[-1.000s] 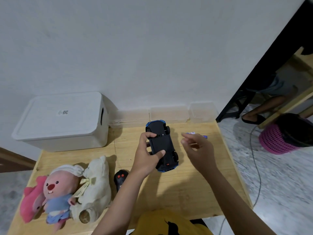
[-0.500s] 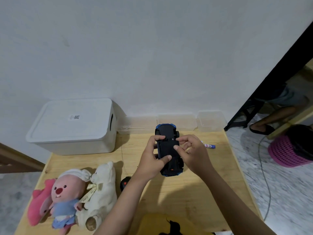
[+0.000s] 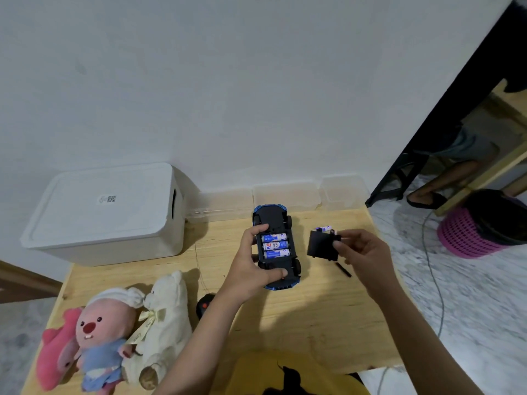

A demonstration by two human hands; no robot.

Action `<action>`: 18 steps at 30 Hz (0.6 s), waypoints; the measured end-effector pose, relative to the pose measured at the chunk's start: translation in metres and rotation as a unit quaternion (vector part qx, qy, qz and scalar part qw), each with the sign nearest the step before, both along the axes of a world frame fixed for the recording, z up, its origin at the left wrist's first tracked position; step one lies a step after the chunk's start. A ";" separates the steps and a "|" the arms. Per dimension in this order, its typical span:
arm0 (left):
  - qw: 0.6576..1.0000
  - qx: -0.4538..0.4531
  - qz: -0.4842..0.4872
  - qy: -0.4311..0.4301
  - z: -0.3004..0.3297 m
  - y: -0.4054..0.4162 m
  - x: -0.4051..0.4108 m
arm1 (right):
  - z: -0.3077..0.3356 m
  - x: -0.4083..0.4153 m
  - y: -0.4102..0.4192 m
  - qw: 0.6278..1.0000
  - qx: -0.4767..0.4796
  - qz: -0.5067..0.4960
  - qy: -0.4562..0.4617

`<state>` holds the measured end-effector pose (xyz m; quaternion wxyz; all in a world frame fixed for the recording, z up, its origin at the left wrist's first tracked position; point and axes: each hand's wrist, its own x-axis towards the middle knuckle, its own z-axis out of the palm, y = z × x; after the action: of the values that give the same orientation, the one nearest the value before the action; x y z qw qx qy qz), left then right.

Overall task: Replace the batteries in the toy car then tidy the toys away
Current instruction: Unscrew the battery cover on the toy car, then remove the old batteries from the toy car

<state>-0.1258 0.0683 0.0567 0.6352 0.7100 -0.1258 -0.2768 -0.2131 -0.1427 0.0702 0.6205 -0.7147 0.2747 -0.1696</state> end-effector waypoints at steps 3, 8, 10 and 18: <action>1.000 0.002 -0.004 0.009 -0.004 0.003 -0.003 | -0.025 -0.026 -0.017 0.995 -0.007 -0.021 0.101; 0.999 -0.002 -0.007 0.034 -0.012 0.006 -0.008 | -0.071 -0.064 -0.039 0.970 -0.033 -0.036 0.236; 0.999 -0.001 -0.010 0.041 -0.016 0.008 -0.010 | -0.081 -0.070 -0.041 0.965 -0.031 -0.043 0.255; 0.999 0.019 -0.008 0.050 -0.023 0.013 -0.016 | -0.103 -0.069 -0.038 0.957 -0.086 -0.054 0.271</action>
<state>-0.1415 0.0808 0.0334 0.6252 0.7058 -0.0940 -0.3195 -0.2825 -0.1805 -0.0327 0.4490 -0.7684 0.4552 -0.0264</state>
